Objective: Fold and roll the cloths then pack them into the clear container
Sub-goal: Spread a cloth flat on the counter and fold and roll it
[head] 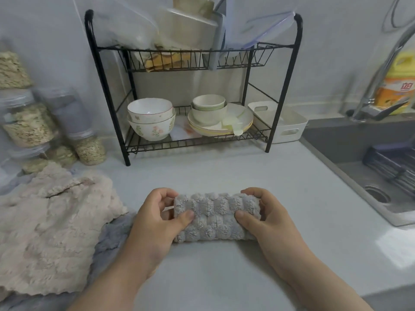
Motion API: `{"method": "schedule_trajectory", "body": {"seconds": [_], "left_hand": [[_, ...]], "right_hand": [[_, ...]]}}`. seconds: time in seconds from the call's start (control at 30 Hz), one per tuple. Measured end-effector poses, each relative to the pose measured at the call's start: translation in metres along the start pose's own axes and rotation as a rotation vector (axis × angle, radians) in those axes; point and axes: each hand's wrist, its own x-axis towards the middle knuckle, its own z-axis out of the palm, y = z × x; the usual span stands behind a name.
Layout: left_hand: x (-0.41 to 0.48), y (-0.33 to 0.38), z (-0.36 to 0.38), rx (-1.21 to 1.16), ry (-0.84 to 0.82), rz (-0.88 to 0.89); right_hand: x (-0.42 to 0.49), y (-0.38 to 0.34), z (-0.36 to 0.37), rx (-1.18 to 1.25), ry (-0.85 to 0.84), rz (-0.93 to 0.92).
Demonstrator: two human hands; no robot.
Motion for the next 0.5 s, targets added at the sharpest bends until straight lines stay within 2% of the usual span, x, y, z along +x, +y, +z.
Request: {"method": "schedule_trajectory", "body": {"seconds": [0.1, 0.27, 0.37, 0.5], "left_hand": [[-0.003, 0.01, 0.001, 0.038, 0.006, -0.068], [-0.003, 0.025, 0.005, 0.166, -0.076, -0.149], [0.001, 0.034, 0.002, 0.078, -0.106, -0.282], [0.011, 0.052, -0.003, -0.052, -0.125, -0.419]], "right_hand": [[0.0, -0.004, 0.002, -0.077, 0.038, 0.048], [0.005, -0.02, 0.0, -0.093, 0.033, 0.266], [0.005, -0.038, 0.007, -0.113, 0.03, 0.369], [0.005, -0.065, 0.014, -0.073, 0.111, 0.459]]}}
